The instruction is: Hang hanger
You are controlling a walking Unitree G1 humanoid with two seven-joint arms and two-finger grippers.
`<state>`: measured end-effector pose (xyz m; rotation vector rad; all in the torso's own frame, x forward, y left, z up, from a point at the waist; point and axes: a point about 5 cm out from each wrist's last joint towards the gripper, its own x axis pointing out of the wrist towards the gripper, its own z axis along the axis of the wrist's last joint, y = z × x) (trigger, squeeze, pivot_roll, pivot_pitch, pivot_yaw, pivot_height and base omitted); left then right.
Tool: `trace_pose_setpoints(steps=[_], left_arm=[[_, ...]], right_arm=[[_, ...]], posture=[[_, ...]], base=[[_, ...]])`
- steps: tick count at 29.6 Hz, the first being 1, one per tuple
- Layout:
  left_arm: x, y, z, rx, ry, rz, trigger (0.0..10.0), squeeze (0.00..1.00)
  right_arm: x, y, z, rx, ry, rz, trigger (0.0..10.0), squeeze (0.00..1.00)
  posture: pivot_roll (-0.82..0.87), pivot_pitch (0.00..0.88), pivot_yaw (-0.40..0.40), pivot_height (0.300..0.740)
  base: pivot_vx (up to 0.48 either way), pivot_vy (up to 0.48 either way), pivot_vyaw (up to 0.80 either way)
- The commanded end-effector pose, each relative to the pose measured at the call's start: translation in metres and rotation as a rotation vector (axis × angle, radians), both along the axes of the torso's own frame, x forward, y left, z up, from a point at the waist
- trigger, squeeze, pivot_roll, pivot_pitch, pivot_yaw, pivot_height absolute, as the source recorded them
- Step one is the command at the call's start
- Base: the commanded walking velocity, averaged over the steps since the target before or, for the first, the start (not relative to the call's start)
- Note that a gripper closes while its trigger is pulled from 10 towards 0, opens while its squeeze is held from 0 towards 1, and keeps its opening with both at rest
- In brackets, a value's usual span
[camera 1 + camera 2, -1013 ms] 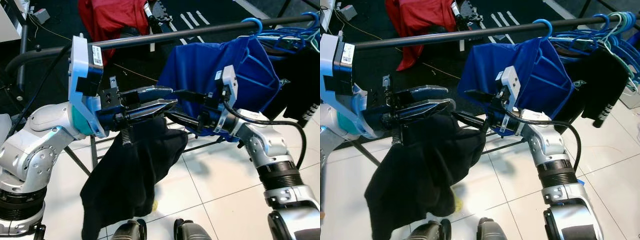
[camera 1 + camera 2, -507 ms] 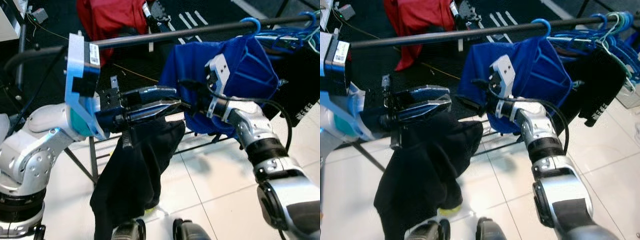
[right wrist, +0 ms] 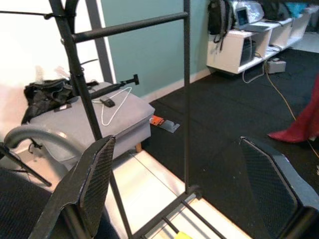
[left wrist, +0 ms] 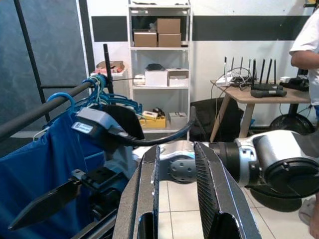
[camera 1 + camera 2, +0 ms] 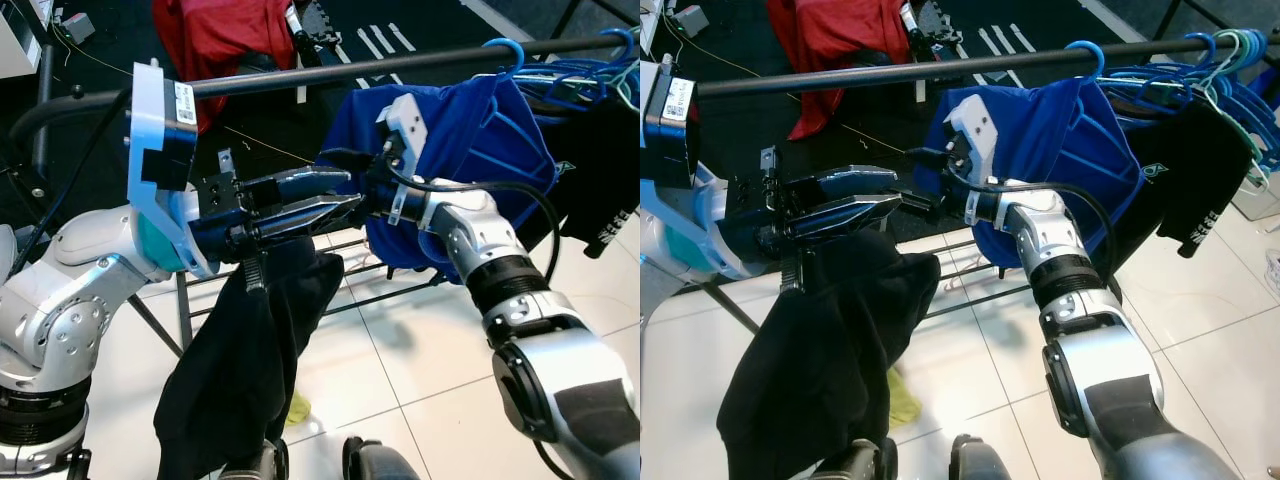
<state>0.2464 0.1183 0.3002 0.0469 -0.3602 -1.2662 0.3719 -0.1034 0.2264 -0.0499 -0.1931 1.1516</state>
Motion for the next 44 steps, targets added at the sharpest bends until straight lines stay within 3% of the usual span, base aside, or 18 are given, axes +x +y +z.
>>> trace_pose_setpoints(steps=[1,7,11,16,28,29,31,35,38,44], left_arm=[[-0.002,-0.002,0.004,-0.009,-0.033,-0.008,10.0,0.00],[0.002,-0.005,0.005,-0.015,-0.036,-0.017,10.0,0.00],[0.002,-0.005,0.006,-0.015,-0.038,-0.020,10.0,0.00],[-0.001,-0.005,0.008,-0.020,-0.045,-0.024,10.0,0.00],[-0.007,-0.004,0.008,-0.020,-0.046,-0.030,10.0,0.00],[-0.007,-0.004,0.008,-0.020,-0.046,-0.030,10.0,0.00],[-0.009,-0.004,0.007,-0.020,-0.045,-0.030,10.0,0.00],[-0.010,-0.004,0.007,-0.022,-0.042,-0.032,10.0,0.00],[-0.012,-0.005,0.006,-0.019,-0.034,-0.041,10.0,0.00],[-0.014,-0.006,0.005,-0.016,-0.029,-0.048,10.0,0.00]], right_arm=[[-0.004,-0.003,0.000,0.006,-0.009,0.014,10.0,0.00],[-0.022,-0.010,-0.009,-0.005,-0.034,0.037,10.0,0.00],[-0.022,-0.009,-0.012,-0.015,-0.028,0.043,10.0,0.00],[-0.009,0.000,-0.018,-0.046,0.010,0.035,10.0,0.00],[0.003,0.009,-0.011,-0.071,0.045,0.034,10.0,0.00],[0.004,0.015,-0.008,-0.082,0.051,0.062,9.4,0.00],[0.002,0.026,-0.004,-0.097,0.061,0.128,6.4,0.00],[0.002,0.031,-0.003,-0.105,0.065,0.167,6.4,0.00],[0.001,0.041,-0.003,-0.108,0.083,0.223,5.3,0.00],[-0.001,0.052,-0.005,-0.110,0.104,0.265,4.6,0.00]], posture=[[-0.03,0.068,0.023,0.740],[-0.05,0.057,0.036,0.740],[-0.04,0.054,0.034,0.740],[-0.02,0.046,0.022,0.740],[0.01,0.049,0.001,0.740],[0.01,0.052,-0.005,0.740],[0.02,0.056,-0.008,0.740],[0.02,0.056,-0.008,0.740],[0.02,0.062,-0.012,0.740],[0.03,0.064,-0.020,0.740]], base=[[0.000,0.000,0.00],[0.000,0.000,0.00],[0.000,0.000,0.00],[0.000,0.000,0.00],[0.000,0.000,0.00],[0.000,0.000,0.00],[0.000,0.000,0.00],[0.000,0.000,0.00],[0.000,0.000,0.00],[0.000,0.000,0.00]])
